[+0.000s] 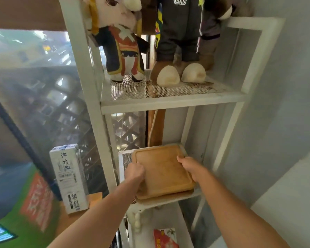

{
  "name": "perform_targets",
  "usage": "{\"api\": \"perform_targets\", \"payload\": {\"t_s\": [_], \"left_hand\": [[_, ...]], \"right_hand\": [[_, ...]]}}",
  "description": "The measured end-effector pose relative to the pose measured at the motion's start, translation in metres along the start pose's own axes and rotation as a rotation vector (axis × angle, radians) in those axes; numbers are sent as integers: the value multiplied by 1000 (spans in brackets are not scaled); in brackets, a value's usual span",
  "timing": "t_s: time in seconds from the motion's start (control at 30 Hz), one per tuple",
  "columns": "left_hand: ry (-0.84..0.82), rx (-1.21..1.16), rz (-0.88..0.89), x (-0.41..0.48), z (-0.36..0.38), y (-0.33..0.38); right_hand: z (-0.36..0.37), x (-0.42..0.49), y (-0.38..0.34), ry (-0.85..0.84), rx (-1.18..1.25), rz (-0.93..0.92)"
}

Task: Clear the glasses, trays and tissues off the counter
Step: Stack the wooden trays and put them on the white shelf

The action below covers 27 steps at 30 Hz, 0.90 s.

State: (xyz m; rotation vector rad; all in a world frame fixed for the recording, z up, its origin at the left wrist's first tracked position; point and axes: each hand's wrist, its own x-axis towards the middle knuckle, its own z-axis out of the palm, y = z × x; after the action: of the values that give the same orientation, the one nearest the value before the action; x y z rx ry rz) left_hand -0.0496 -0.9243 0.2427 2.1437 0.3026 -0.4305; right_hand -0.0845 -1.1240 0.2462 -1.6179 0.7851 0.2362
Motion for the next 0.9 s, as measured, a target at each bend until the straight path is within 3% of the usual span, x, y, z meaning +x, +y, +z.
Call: {"api": "perform_targets", "payload": {"t_s": [0.27, 0.47, 0.67, 0.77, 0.83, 0.9], "left_hand": [[97, 26, 13, 19, 12, -3], [106, 210, -14, 21, 18, -2], [161, 84, 22, 13, 10, -1], [139, 125, 70, -6, 1, 4], [119, 180, 176, -23, -3, 4], [107, 232, 313, -39, -9, 2]], "right_hand": [[0, 24, -2, 34, -113, -48], [0, 28, 9, 53, -82, -49], [0, 13, 13, 151, -148, -72], [2, -4, 15, 294, -370, -133], [6, -23, 14, 467, -608, -258], [12, -47, 13, 513, -684, -395]]}}
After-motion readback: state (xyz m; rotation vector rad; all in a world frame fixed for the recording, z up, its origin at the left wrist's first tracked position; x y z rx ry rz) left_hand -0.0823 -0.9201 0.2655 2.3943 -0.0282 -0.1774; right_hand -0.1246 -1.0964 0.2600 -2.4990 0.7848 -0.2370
